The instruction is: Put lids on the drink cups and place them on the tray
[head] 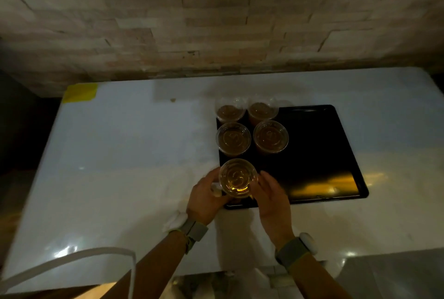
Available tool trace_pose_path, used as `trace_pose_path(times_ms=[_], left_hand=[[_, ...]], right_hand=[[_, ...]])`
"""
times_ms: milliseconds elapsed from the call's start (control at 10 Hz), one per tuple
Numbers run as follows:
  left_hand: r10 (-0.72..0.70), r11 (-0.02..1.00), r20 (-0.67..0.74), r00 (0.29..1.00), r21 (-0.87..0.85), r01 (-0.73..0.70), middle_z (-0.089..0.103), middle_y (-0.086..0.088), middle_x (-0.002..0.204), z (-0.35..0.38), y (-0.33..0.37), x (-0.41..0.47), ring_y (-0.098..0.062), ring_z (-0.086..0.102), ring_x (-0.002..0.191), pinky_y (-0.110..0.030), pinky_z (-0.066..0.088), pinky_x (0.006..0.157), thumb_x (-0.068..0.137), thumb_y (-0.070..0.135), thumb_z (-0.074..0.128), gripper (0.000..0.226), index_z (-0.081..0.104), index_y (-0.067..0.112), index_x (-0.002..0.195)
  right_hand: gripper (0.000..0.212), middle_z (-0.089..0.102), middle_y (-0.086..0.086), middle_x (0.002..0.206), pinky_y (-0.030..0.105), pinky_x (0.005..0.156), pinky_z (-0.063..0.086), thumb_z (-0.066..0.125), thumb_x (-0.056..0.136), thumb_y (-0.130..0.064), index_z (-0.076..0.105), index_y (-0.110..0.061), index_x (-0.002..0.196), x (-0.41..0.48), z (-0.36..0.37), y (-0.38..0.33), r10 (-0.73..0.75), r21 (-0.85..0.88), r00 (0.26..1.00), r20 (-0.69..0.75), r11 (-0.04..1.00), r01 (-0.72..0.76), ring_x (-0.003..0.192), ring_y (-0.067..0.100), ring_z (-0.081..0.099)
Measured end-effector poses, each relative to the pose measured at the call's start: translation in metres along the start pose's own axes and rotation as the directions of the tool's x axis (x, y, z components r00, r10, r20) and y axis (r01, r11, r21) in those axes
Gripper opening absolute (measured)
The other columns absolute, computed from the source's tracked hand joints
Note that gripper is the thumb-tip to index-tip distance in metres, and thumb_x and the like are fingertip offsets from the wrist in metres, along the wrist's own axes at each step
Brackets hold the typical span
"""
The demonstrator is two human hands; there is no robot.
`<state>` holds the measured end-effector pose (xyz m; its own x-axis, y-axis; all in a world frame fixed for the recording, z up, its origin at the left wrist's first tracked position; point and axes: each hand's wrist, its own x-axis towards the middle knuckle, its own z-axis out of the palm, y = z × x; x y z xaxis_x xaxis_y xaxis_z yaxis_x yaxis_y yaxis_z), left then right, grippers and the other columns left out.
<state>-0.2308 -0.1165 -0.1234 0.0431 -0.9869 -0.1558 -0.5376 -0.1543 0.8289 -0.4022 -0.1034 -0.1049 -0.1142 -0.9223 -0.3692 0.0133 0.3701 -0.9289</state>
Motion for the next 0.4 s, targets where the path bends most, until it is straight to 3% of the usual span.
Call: trace_pose_path(times_ms=[100, 200, 300, 400], left_hand=[[-0.042, 0.994, -0.037, 0.998, -0.102, 0.038, 0.061, 0.023, 0.109, -0.013, -0.012, -0.009, 0.015, 0.055, 0.099, -0.007, 0.046, 0.081, 0.074, 0.027, 0.079, 0.058, 0.052, 0.03, 0.126], [-0.058, 0.991, -0.067, 0.996, -0.123, 0.049, 0.065, 0.017, 0.109, -0.038, -0.029, -0.02, 0.003, 0.059, 0.1, -0.018, 0.05, 0.079, 0.077, 0.017, 0.077, 0.052, 0.054, 0.028, 0.123], [-0.065, 0.987, -0.126, 0.99, -0.157, 0.045, 0.067, 0.012, 0.107, -0.068, -0.038, -0.03, -0.002, 0.06, 0.101, -0.018, 0.051, 0.078, 0.08, 0.017, 0.075, 0.043, 0.056, 0.024, 0.119], [-0.058, 0.984, -0.19, 0.98, -0.178, 0.024, 0.067, 0.013, 0.107, -0.105, -0.045, -0.042, -0.004, 0.061, 0.101, -0.017, 0.049, 0.077, 0.082, 0.018, 0.073, 0.04, 0.056, 0.025, 0.118]], right_hand=[[0.046, 0.056, 0.004, 0.135, 0.003, 0.078, 0.047, 0.063, 0.094, -0.01, 0.049, -0.012, 0.138, -0.001, -0.002, -0.006, -0.034, 0.012, 0.997, -0.071, 0.999, 0.035, 0.117, 0.005, 0.056], [0.046, 0.054, 0.003, 0.139, 0.017, 0.097, 0.046, 0.059, 0.096, -0.01, 0.047, -0.012, 0.141, -0.009, -0.001, -0.019, -0.17, -0.057, 0.979, -0.111, 0.985, 0.165, 0.129, 0.013, 0.051], [0.047, 0.051, -0.004, 0.138, 0.014, 0.104, 0.04, 0.058, 0.096, -0.017, 0.047, -0.014, 0.141, -0.014, 0.001, -0.034, -0.326, -0.24, 0.935, -0.138, 0.927, 0.287, 0.127, 0.005, 0.049], [0.056, 0.05, -0.009, 0.136, -0.006, 0.089, 0.033, 0.053, 0.092, -0.037, 0.048, -0.014, 0.142, -0.025, 0.018, -0.054, -0.428, -0.329, 0.896, -0.121, 0.868, 0.371, 0.121, -0.007, 0.045]])
